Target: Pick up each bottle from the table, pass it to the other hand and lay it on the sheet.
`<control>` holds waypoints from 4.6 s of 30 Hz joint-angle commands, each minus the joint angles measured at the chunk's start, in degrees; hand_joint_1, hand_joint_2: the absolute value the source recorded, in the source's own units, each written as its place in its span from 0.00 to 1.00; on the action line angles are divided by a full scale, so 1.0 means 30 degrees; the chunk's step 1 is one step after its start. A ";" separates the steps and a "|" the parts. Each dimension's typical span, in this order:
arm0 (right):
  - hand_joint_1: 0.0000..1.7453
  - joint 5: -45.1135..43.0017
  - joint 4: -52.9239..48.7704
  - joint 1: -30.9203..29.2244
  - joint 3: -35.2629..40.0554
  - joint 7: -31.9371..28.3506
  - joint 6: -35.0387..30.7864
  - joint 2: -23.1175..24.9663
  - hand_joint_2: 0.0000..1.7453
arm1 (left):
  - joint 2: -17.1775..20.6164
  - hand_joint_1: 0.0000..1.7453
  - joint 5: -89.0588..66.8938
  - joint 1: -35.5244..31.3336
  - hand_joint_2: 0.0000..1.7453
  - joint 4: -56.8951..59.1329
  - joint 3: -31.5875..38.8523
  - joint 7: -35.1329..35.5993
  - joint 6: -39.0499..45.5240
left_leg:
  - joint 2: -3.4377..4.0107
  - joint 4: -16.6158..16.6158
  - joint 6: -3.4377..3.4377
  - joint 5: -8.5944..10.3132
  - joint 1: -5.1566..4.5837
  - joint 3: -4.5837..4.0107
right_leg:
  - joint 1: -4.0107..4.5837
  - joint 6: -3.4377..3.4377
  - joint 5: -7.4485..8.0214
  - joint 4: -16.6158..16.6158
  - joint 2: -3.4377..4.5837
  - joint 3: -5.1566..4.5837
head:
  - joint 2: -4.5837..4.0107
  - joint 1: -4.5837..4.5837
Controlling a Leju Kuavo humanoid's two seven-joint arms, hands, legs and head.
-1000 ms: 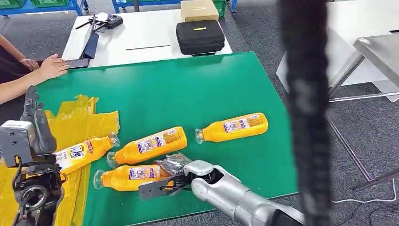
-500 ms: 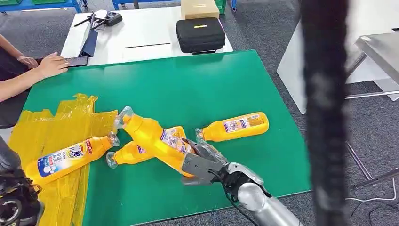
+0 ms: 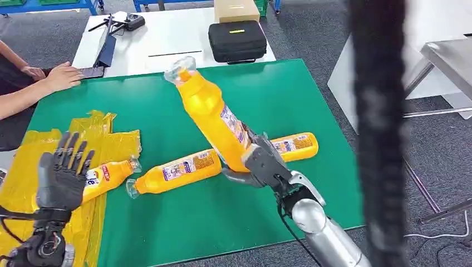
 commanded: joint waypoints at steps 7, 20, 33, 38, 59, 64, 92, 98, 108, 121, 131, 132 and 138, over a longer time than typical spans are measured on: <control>1.00 0.2158 0.6854 -0.4216 0.1448 0.0900 0.0545 0.2987 1.00 | -0.1632 0.00 0.1145 -0.4271 1.00 0.2040 -0.5965 0.1011 0.0577 | 0.0015 -0.0006 -0.0058 -0.0005 0.0007 0.0073 | 0.0002 0.0023 -0.0011 0.0005 -0.0032 0.0080 | 0.0000 0.0000; 1.00 0.4464 0.7957 -0.4962 0.4447 0.1833 0.0701 0.4299 1.00 | -0.3160 0.00 -0.0908 -0.5773 1.00 0.3600 -0.6175 0.0640 0.3077 | -0.0010 0.0012 -0.0053 0.0005 0.0010 -0.0014 | 0.0006 0.0025 -0.0006 0.0020 -0.0045 0.0004 | 0.0000 0.0007; 1.00 0.7082 0.9411 -0.5337 0.8356 0.1371 0.0035 0.4346 1.00 | -0.3668 0.00 0.0015 -0.6547 1.00 0.5370 -0.6741 0.1477 0.3135 | -0.0032 0.0015 -0.0072 -0.0009 0.0016 0.0018 | 0.0015 0.0020 -0.0033 0.0024 -0.0080 0.0033 | 0.0000 -0.0007; 1.00 0.7288 0.9665 -0.5485 0.8829 0.1410 0.0179 0.4582 1.00 | -0.3779 0.00 0.0219 -0.6786 1.00 0.5608 -0.6863 0.1582 0.3128 | -0.0032 0.0004 -0.0040 0.0022 0.0019 -0.0054 | 0.0016 0.0022 0.0000 0.0003 -0.0072 -0.0042 | 0.0000 -0.0007; 1.00 0.7113 1.1266 -0.5723 1.0040 0.1494 0.0832 0.4799 1.00 | -0.3706 1.00 -0.0493 -0.7194 1.00 0.5732 -0.6752 -0.0194 0.4848 | -0.0063 0.0005 -0.0052 0.0020 0.0022 -0.0052 | 0.0020 0.0021 -0.0018 0.0006 -0.0109 -0.0032 | 0.0000 -0.0007; 1.00 0.6856 1.1453 -0.5680 0.9888 0.1502 0.0883 0.4795 1.00 | -0.3632 1.00 -0.1143 -0.7138 1.00 0.5322 -0.6148 -0.0998 0.5784 | -0.0055 0.0007 -0.0049 0.0022 0.0022 -0.0059 | 0.0020 0.0022 -0.0012 0.0006 -0.0100 -0.0042 | 0.0000 -0.0015; 0.00 0.6061 1.1065 -0.5333 0.7399 0.1486 0.0560 0.3623 0.00 | -0.1058 1.00 -1.2465 -0.8769 1.00 0.6939 -0.4715 -0.4180 0.9813 | -0.0060 0.0010 -0.0051 0.0036 0.0028 -0.0074 | 0.0025 0.0017 -0.0001 0.0010 -0.0104 -0.0057 | 0.0000 -0.0008; 0.00 0.6623 1.0526 -0.5050 0.7037 0.1602 0.1405 0.3735 0.00 | 0.0671 1.00 -2.2885 -0.9595 1.00 1.2012 -0.3075 -0.3444 1.1111 | 0.0002 -0.0026 -0.0055 0.0038 -0.0001 -0.0025 | -0.0013 0.0017 0.0004 0.0029 -0.0033 -0.0040 | 0.0000 0.0007; 0.00 0.6414 1.0759 -0.5818 0.7345 0.1551 0.1610 0.3634 0.00 | 0.1314 1.00 -3.1416 -0.9335 1.00 1.5308 -0.2352 -0.1448 1.0946 | -0.0001 -0.0002 -0.0074 0.0045 0.0015 -0.0046 | 0.0002 0.0023 -0.0003 0.0052 -0.0049 -0.0064 | 0.0000 0.0000; 0.00 0.7789 1.0889 -0.6728 0.7132 0.1796 0.1288 0.3292 0.00 | 0.1004 1.00 -3.7779 -1.1939 1.00 2.3467 -0.6172 0.2256 0.2618 | -0.0074 0.0018 -0.0091 0.0061 0.0016 -0.0055 | 0.0006 0.0028 -0.0015 0.0068 -0.0112 -0.0045 | 0.0000 0.0007; 0.00 0.8494 1.1115 -0.6439 0.6394 0.1852 0.1386 0.2880 0.00 | -0.0231 0.00 -3.6548 -1.3325 0.00 2.5804 -0.6578 0.2087 -0.0498 | -0.0133 0.0001 -0.0075 0.0084 -0.0007 -0.0062 | -0.0005 0.0024 0.0014 0.0052 -0.0132 -0.0045 | 0.0000 0.0000; 0.00 0.8494 1.1115 -0.6439 0.6394 0.1852 0.1386 0.2880 0.00 | -0.0231 0.00 -3.6548 -1.3325 0.00 2.5804 -0.6578 0.2087 -0.0498 | -0.0138 0.0011 -0.0089 0.0078 0.0000 -0.0048 | 0.0003 0.0023 0.0008 0.0056 -0.0143 -0.0027 | 0.0000 0.0007; 0.00 0.9277 1.1608 -0.6659 0.6289 0.2085 0.1698 0.2664 0.00 | -0.0356 0.00 -3.5375 -1.3407 0.00 2.5850 -0.5976 0.1740 -0.0661 | -0.0106 0.0004 -0.0099 0.0112 0.0004 -0.0052 | 0.0002 -0.0011 0.0058 0.0050 -0.0112 -0.0047 | 0.0000 0.0000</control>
